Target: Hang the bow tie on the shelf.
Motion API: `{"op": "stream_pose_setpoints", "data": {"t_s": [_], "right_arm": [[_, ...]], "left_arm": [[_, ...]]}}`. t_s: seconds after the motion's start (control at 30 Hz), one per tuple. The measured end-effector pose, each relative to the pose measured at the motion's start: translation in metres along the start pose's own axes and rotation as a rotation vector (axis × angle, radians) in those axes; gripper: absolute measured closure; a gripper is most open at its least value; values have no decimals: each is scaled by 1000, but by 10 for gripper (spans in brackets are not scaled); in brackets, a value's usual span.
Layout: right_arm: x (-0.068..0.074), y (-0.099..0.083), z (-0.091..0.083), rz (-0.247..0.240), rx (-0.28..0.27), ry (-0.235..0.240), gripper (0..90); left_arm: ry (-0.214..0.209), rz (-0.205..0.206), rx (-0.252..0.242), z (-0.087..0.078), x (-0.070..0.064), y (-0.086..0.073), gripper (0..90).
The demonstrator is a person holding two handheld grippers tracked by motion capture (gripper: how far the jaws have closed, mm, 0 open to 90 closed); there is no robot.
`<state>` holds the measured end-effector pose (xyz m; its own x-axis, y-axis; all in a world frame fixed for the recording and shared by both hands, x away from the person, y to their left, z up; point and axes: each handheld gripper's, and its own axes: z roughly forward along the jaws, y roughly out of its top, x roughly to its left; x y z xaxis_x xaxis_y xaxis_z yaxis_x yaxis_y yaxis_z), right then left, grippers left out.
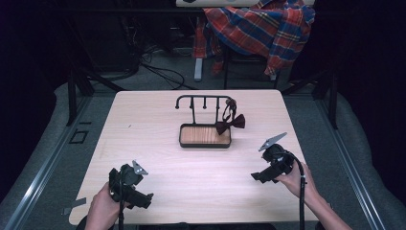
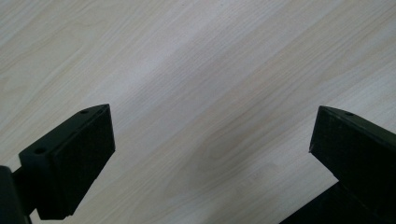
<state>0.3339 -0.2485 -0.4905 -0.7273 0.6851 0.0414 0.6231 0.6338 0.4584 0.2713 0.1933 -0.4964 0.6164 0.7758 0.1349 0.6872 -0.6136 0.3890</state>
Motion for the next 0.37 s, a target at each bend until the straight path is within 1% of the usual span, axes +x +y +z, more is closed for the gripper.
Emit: {"op": "stream_pose_setpoints", "data": {"t_s": [0.07, 0.1, 0.13, 0.17, 0.2, 0.27, 0.37], "right_arm": [[2, -5, 0, 6, -6, 3, 153], [2, -7, -1, -1, 2, 3, 154], [4, -9, -1, 0, -6, -4, 154], [6, -11, -1, 3, -3, -8, 154], [6, -12, -1, -1, 8, -1, 152], [6, -13, 2, -7, 33, 0, 149], [6, -13, 6, -12, 44, -1, 153]], "left_arm": [[-3, 1, -4, 0, 0, 0, 1], [-3, 1, -4, 0, 0, 0, 1], [-6, -1, -2, 0, 1, 0, 1], [-9, -4, 0, 0, 1, 0, 1], [-15, -2, 0, 0, 1, 1, 1], [-13, 5, 3, 0, 1, 1, 1], [-10, 4, -3, 0, 1, 1, 1]]}}
